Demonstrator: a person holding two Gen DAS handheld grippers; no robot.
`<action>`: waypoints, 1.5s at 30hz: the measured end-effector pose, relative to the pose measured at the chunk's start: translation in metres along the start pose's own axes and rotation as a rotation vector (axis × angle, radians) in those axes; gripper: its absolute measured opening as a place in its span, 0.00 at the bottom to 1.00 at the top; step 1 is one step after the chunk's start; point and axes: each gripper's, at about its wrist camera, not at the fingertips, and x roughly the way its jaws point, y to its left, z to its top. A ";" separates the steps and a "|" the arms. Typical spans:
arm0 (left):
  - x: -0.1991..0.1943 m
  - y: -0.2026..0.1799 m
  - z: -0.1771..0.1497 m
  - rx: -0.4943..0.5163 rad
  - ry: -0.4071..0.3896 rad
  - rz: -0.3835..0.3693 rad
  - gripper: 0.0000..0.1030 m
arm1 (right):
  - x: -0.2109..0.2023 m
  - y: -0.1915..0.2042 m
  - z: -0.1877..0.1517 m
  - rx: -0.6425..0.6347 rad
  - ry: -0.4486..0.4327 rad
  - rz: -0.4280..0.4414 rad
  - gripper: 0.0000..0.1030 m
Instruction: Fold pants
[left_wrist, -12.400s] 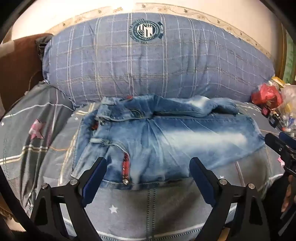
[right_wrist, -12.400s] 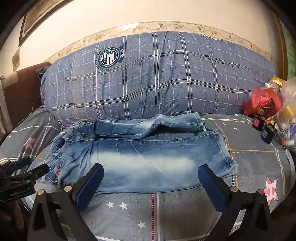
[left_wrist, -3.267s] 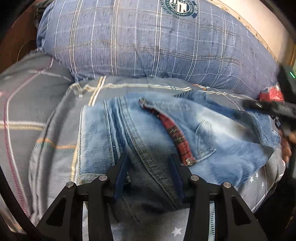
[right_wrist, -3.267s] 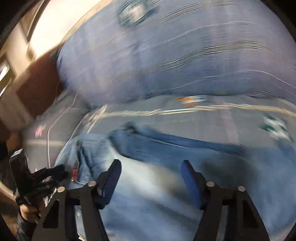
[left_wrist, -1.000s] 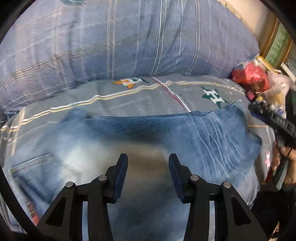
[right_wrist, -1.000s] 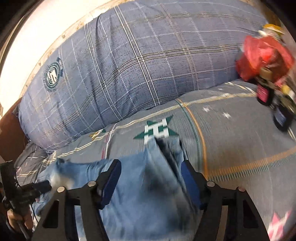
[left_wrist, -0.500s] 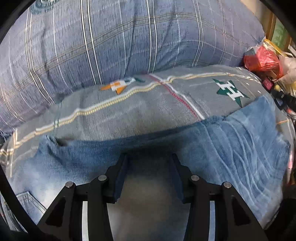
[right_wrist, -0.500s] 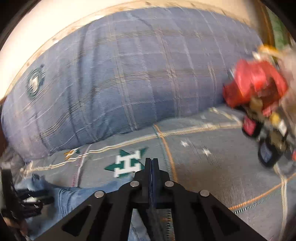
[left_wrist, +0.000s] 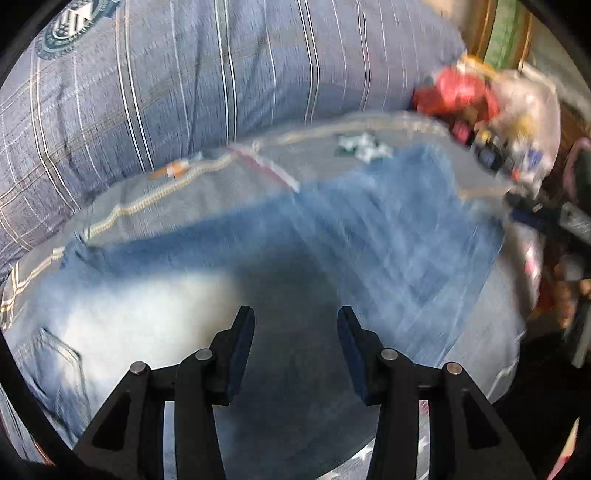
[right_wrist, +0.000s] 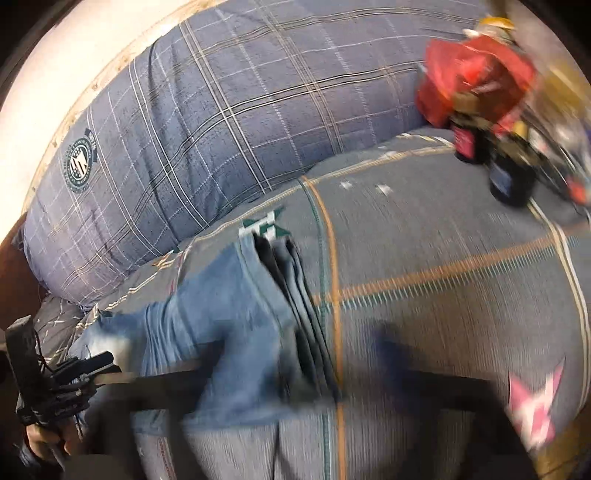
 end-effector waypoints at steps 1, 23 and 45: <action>0.008 0.000 -0.004 -0.008 0.030 0.007 0.46 | -0.003 -0.002 -0.007 0.003 -0.014 -0.004 0.94; 0.002 -0.008 -0.006 -0.005 -0.039 0.030 0.47 | 0.006 -0.017 -0.026 0.106 0.021 -0.012 0.21; 0.027 0.061 0.044 -0.137 -0.032 0.118 0.47 | 0.064 0.052 0.058 -0.120 -0.050 -0.044 0.08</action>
